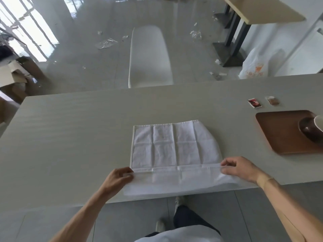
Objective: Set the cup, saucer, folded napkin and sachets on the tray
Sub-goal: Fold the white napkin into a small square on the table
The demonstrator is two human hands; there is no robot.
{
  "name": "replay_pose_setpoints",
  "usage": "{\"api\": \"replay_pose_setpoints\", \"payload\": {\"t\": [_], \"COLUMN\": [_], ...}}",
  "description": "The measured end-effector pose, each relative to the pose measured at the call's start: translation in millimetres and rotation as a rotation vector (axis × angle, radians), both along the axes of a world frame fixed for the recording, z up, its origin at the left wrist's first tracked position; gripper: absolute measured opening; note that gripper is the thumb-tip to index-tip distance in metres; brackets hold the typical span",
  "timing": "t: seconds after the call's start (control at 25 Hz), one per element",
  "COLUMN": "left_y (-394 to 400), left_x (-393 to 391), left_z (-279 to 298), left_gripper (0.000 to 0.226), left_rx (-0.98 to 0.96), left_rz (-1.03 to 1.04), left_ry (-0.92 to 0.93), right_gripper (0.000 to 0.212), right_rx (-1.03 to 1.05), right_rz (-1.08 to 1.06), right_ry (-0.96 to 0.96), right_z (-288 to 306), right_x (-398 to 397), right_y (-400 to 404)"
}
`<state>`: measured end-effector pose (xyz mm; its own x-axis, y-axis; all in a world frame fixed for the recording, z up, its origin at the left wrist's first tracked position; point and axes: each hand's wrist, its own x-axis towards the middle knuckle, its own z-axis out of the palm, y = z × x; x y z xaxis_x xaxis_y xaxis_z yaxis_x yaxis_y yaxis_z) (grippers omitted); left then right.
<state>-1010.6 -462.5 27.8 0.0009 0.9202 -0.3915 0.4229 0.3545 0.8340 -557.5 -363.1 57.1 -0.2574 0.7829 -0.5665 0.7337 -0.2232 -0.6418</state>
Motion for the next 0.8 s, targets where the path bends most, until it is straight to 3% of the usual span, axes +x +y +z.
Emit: {"api": "replay_pose_setpoints", "payload": {"t": [0.32, 0.44, 0.68, 0.8], "left_y": [122.9, 156.0, 192.2, 201.9], "left_x": [18.4, 13.7, 5.0, 2.1], "left_z": [-2.8, -15.8, -51.4, -62.1], "left_gripper": [0.019, 0.005, 0.007, 0.008], "left_rx": [0.012, 0.023, -0.018, -0.037], "left_rz": [0.377, 0.466, 0.573, 0.579], "left_ry": [-0.004, 0.028, 0.122, 0.223], "right_gripper": [0.009, 0.017, 0.003, 0.009], "right_rx": [0.174, 0.221, 0.237, 0.227], "right_rz": [-0.228, -0.212, -0.160, -0.170], "right_ry": [0.035, 0.028, -0.068, -0.128], "right_z": [-32.8, -44.5, -71.3, -78.3], "right_x": [-20.3, -29.7, -51.4, -56.9], "right_y": [116.7, 156.0, 209.7, 217.4]}}
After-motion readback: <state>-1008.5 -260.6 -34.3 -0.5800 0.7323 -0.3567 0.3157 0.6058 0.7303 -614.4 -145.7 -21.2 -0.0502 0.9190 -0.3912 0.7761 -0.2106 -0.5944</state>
